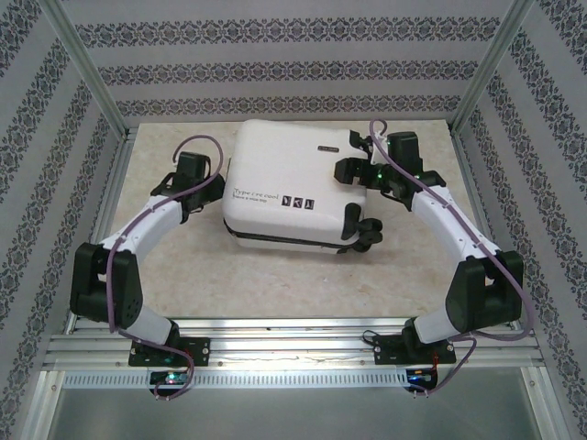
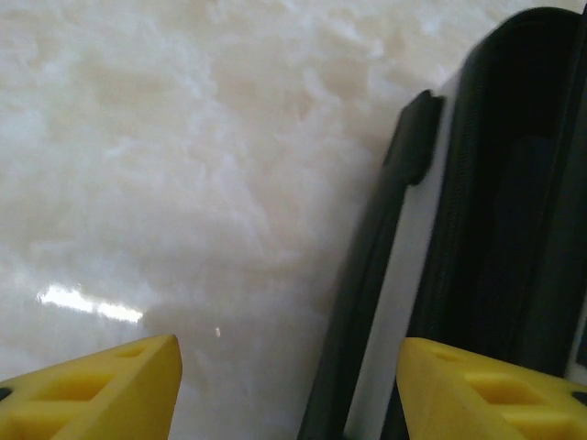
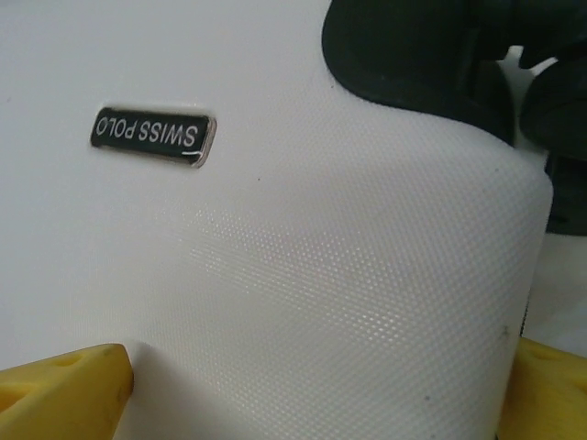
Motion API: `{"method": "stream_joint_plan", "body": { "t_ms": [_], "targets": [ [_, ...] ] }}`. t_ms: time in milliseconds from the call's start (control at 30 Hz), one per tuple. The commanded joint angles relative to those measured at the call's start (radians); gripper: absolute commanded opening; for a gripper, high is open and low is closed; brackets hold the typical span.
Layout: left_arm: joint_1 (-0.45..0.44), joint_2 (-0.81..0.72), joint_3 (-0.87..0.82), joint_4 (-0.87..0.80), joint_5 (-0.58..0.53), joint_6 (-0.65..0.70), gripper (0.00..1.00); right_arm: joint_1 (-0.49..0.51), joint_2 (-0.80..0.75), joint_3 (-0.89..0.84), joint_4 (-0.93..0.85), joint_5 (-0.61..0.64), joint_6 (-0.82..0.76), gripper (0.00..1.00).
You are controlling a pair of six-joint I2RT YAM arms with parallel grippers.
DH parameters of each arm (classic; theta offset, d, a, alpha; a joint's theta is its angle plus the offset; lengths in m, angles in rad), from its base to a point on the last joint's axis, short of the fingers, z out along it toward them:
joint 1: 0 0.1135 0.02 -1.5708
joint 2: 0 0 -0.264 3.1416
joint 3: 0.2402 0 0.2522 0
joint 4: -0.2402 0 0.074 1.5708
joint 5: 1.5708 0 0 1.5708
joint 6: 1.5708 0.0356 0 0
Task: Pack the luggage
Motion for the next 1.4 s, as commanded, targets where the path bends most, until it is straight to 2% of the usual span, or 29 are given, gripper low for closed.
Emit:
{"method": "stream_joint_plan", "body": {
  "t_ms": [0,400,567,933,1033,1133,1367],
  "targets": [
    [-0.151,-0.04,-0.015,0.05,0.272,-0.038,0.64,0.142,0.023,0.088,0.155,-0.355,-0.004,0.92],
    [-0.152,-0.09,-0.067,0.074,0.249,-0.057,0.64,0.169,0.157,0.222,0.2,-0.424,0.033,0.91],
    [-0.165,-0.177,-0.128,0.116,0.237,-0.091,0.64,0.209,0.236,0.3,0.214,-0.468,0.048,0.9],
    [-0.233,-0.448,-0.313,0.109,0.046,-0.21,0.65,0.318,0.396,0.469,0.198,-0.509,0.061,0.9],
    [-0.237,-0.503,-0.351,0.122,0.012,-0.226,0.67,0.326,0.438,0.521,0.176,-0.508,0.064,0.89],
    [-0.237,-0.51,-0.345,0.126,0.006,-0.217,0.69,0.318,0.456,0.549,0.153,-0.494,0.057,0.89],
    [-0.237,-0.415,-0.299,0.182,0.037,-0.195,0.69,0.263,0.498,0.599,0.124,-0.48,0.057,0.89]
  ]
}}
